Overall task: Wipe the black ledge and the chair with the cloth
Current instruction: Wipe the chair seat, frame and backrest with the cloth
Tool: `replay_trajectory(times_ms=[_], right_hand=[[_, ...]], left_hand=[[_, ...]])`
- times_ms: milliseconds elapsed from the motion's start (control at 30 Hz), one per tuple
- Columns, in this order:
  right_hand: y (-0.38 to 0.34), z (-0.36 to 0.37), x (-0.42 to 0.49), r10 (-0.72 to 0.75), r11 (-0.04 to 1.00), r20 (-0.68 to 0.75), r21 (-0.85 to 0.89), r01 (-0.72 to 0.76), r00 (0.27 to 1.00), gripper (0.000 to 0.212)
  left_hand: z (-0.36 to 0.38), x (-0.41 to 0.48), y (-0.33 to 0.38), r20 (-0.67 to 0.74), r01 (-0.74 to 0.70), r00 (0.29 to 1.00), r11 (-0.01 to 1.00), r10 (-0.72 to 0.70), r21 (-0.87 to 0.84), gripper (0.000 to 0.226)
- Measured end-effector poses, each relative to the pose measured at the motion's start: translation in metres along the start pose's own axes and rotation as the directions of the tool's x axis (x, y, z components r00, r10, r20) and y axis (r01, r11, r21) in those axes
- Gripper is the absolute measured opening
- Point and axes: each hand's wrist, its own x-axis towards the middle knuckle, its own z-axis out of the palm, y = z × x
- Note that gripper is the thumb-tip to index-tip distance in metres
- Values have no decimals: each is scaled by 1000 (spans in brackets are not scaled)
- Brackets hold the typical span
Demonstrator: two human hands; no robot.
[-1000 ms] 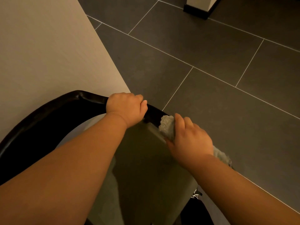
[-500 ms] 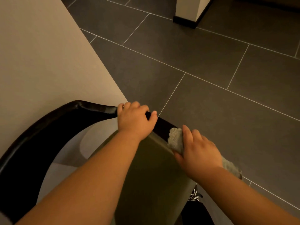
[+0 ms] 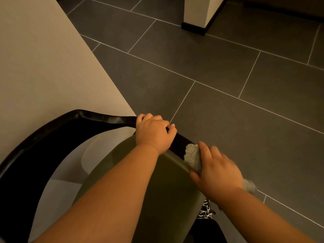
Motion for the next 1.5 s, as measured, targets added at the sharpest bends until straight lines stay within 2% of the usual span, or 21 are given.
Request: replay_trajectory(times_ms=[100,167,267,367,433,500,633,667,767,833,900,967,1067,1167,1267,1333,1400,1500], right_hand=[[-12,-4,23,-4,998,13,59,3,1000,65],[-20,-9,40,-27,995,18,94,25,999,56],[-18,-5,42,-56,994,-37,95,59,998,66],[-5,5,11,-99,995,-54,20,100,994,86],[1,7,-3,-89,996,-72,-16,88,993,91],[3,6,-1,-71,997,-45,-19,70,996,90],[-14,-6,35,-55,996,65,77,50,996,59],[-18,-7,42,-70,993,63,96,63,996,58],[-15,-2,35,-95,992,-24,85,97,995,73],[3,2,9,-67,995,-31,70,69,997,84],[26,7,-20,-17,997,-32,81,20,999,86],[39,10,-32,-10,994,-34,110,13,999,76],[26,7,-5,31,990,19,138,-33,999,46],[2,3,36,-23,988,57,156,14,998,44],[1,0,37,-76,978,26,195,69,997,39],[18,3,13,-36,974,-13,222,38,999,31],[31,5,-17,71,944,-36,325,-55,997,28],[32,14,-28,225,879,33,424,-217,974,33]], left_hand=[[-1,2,4,-4,-3,1000,1000,3,31,62],[0,6,6,-10,9,1000,999,-9,39,62],[3,8,5,-18,15,1000,999,-14,45,60],[4,1,0,-23,-2,1000,999,3,42,61],[4,-2,-2,-23,-1,1000,999,2,34,60],[5,-1,-2,-19,-2,1000,999,2,32,57],[8,1,0,-42,18,999,998,-16,57,55],[10,0,0,-51,28,998,998,-25,60,55],[10,1,3,-53,33,998,998,-30,55,56],[8,0,2,-41,29,999,999,-28,41,58],[7,0,2,-32,27,999,999,-26,31,60],[7,-2,2,-42,38,998,999,-37,19,61],[9,-2,2,-85,57,995,998,-57,3,61],[12,-2,3,-91,71,993,997,-71,1,60],[12,-3,3,-84,67,994,998,-68,-6,61],[11,-3,3,-69,65,995,998,-66,-16,63],[10,-2,3,-61,69,996,998,-69,-14,65],[10,-3,3,-57,69,996,998,-70,-5,69]])
